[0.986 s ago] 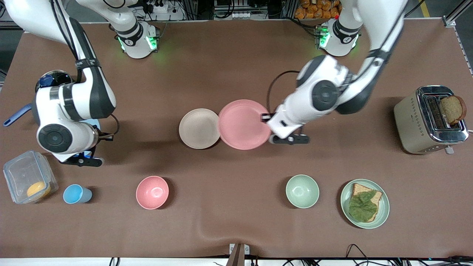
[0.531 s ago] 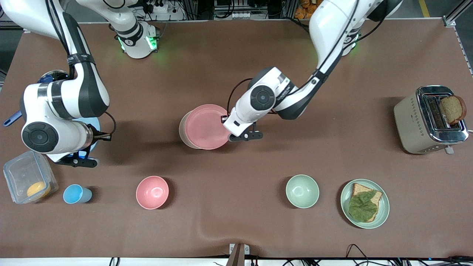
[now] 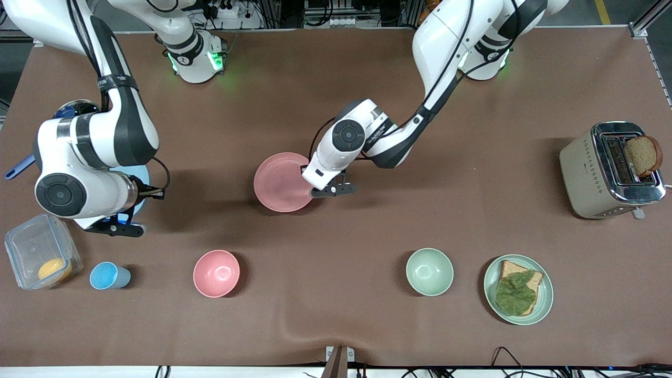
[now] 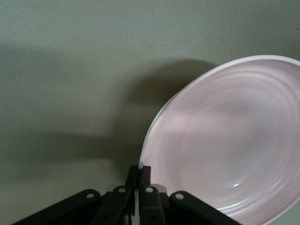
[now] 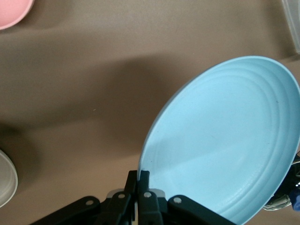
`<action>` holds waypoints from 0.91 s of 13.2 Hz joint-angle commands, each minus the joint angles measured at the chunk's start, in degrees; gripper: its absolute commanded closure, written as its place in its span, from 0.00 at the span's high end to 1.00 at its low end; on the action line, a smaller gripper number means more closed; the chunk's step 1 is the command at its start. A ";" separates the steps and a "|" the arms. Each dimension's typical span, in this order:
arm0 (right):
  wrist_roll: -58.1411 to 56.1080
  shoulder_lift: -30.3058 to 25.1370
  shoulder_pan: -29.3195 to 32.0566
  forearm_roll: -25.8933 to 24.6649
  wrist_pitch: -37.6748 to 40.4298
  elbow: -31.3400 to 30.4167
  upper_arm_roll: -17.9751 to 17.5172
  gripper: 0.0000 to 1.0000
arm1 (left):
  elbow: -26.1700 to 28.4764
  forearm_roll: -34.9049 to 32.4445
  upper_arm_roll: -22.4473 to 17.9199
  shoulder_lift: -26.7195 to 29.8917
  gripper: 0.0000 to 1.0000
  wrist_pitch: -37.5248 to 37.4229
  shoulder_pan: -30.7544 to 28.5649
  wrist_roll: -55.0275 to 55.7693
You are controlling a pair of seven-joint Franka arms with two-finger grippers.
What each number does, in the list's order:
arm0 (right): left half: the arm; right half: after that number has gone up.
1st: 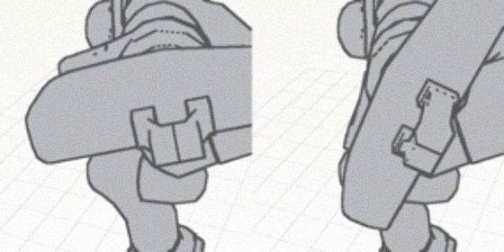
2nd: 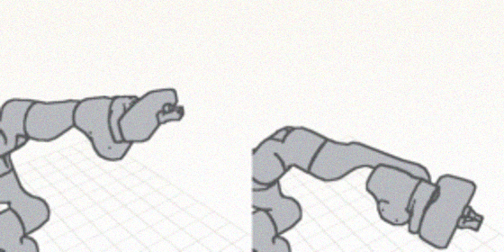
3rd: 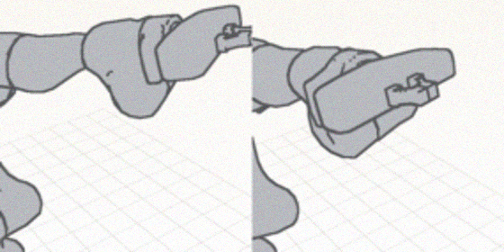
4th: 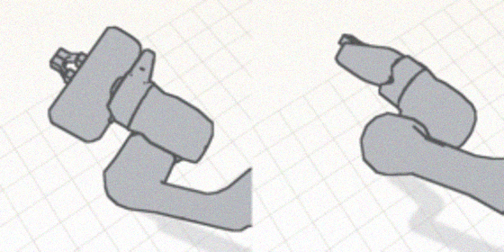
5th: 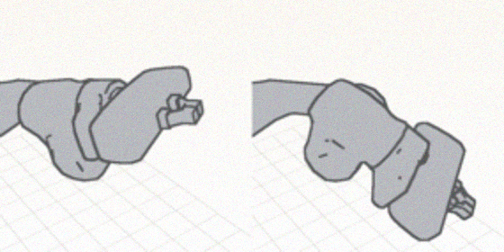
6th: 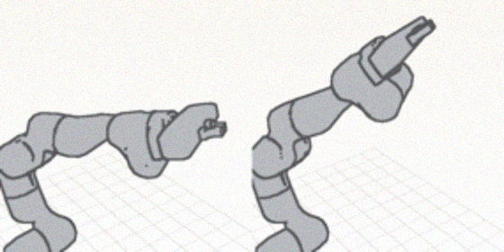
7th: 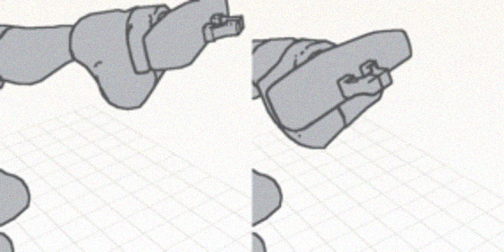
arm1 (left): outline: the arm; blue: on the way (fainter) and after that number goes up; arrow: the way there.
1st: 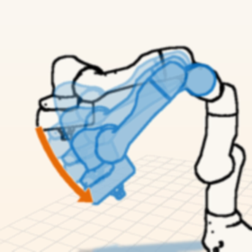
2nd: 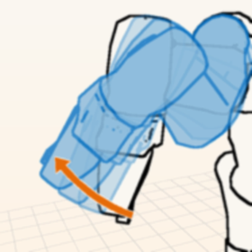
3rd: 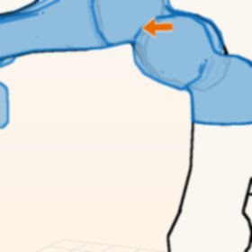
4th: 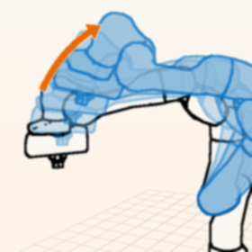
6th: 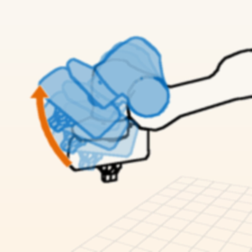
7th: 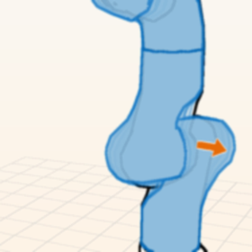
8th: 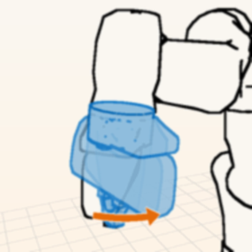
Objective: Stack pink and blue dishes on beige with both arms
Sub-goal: 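Lower the pink plate onto the beige plate and open the left gripper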
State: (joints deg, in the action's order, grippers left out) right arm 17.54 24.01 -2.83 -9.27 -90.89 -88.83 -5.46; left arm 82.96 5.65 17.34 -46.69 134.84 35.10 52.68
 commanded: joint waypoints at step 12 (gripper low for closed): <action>0.92 -0.28 0.01 1.28 1.07 -0.03 -0.08 0.00 | -2.19 0.24 -0.73 -2.27 0.00 0.69 3.40 4.27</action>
State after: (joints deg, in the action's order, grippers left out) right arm 17.56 24.04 -2.83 -9.13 -90.51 -88.96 -5.46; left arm 82.24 5.65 17.26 -48.45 135.38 37.81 55.87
